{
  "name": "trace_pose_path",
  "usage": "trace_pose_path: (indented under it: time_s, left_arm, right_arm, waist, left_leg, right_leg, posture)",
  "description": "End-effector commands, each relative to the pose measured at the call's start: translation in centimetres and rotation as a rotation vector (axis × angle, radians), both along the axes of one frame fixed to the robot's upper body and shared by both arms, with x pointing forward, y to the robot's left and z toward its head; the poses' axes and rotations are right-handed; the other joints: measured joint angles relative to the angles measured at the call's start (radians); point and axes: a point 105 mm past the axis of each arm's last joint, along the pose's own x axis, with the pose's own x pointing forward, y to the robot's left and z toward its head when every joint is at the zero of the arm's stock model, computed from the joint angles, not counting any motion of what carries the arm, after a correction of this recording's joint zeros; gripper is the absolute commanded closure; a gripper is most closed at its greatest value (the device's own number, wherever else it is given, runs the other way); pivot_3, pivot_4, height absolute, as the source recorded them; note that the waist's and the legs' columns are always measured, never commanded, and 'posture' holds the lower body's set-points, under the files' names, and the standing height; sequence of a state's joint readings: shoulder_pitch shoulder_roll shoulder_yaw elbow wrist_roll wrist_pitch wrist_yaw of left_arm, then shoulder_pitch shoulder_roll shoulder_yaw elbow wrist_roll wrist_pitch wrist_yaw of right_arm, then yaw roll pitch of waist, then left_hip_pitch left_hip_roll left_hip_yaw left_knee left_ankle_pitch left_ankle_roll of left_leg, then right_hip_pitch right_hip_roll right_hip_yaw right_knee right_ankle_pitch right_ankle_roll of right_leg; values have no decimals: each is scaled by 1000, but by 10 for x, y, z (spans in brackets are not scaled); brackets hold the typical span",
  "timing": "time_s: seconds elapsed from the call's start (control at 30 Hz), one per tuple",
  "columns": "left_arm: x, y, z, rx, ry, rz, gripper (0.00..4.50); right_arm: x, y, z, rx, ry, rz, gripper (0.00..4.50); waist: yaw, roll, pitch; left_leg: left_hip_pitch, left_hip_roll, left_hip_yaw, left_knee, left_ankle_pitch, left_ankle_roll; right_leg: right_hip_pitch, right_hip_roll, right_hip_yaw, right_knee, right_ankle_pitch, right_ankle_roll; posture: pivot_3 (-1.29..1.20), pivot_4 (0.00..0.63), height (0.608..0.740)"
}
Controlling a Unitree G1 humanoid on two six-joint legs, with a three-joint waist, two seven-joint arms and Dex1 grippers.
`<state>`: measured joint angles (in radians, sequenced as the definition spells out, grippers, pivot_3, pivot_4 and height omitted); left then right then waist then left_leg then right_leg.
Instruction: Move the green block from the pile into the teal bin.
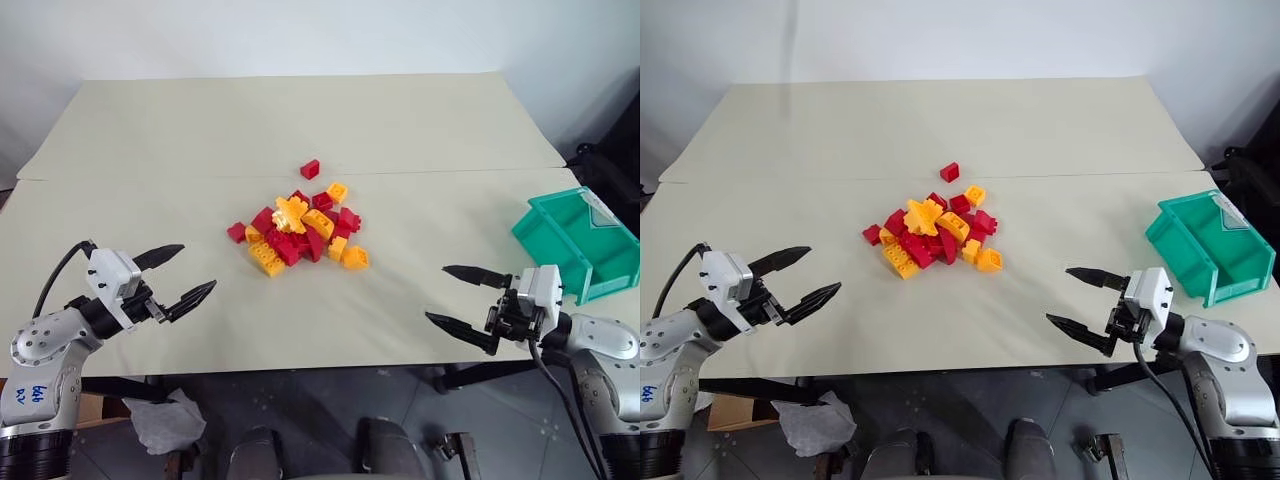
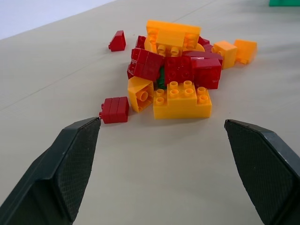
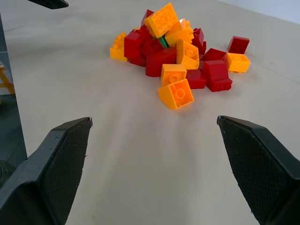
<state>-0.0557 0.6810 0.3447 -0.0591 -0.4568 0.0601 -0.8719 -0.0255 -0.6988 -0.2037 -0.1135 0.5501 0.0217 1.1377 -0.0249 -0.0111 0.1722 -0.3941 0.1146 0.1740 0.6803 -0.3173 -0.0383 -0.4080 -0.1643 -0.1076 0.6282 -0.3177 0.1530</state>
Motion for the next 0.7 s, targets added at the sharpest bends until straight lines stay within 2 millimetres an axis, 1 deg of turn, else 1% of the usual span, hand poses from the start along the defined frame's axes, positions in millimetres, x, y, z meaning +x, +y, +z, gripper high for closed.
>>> trace_pose_path:
  time_s: [0.03,0.1,0.23,0.4,0.47,0.53,0.6,0.7]
  left_arm:
    - [2,5,4,-21,11,10,0]
    - [-5,9,1,-104,54,6,0]
    - [-11,22,-5,-135,56,81,0]
    - [-27,41,-13,-172,57,165,0]
    - [-35,49,-18,-187,62,195,0]
    - [-41,55,-22,-187,61,229,0]
    - [-47,54,-24,-189,64,240,0]
    - [-57,47,-25,-209,71,225,0]
  right_arm:
    - [1,5,9,15,-44,2,22]
    - [8,14,21,83,-70,-5,22]
    - [14,35,33,144,-82,32,22]
    - [24,74,54,244,-88,117,22]
    - [28,92,56,226,-88,163,22]
    - [27,110,52,183,-77,231,22]
    - [26,123,50,164,-64,273,22]
    - [23,143,42,122,-35,330,22]
  waist:
    - [0,0,0]
    - [-3,0,0]
    - [-7,0,0]
    - [-4,0,0]
    - [-3,0,0]
    - [-2,0,0]
    - [-2,0,0]
    - [-2,0,0]
  left_leg:
    - [0,0,0,0,0,0]
    - [0,0,0,0,0,0]
    - [1,1,1,-1,0,0]
    - [1,1,1,0,0,0]
    - [1,1,1,0,0,0]
    - [1,1,1,0,0,0]
    - [1,1,1,0,0,0]
    - [0,1,1,0,-1,-1]
  right_leg:
    - [0,0,0,0,0,0]
    - [0,0,0,0,0,0]
    - [-1,0,0,1,0,0]
    - [-1,0,0,2,0,0]
    - [-1,0,0,2,0,0]
    - [-1,0,0,2,0,0]
    - [-1,0,0,2,0,0]
    - [-2,0,0,1,0,0]
  posture:
    - [0,150,740]
    - [0,150,740]
    - [0,150,740]
    - [0,150,740]
    - [0,150,740]
    - [0,150,740]
    - [0,150,740]
    - [0,150,740]
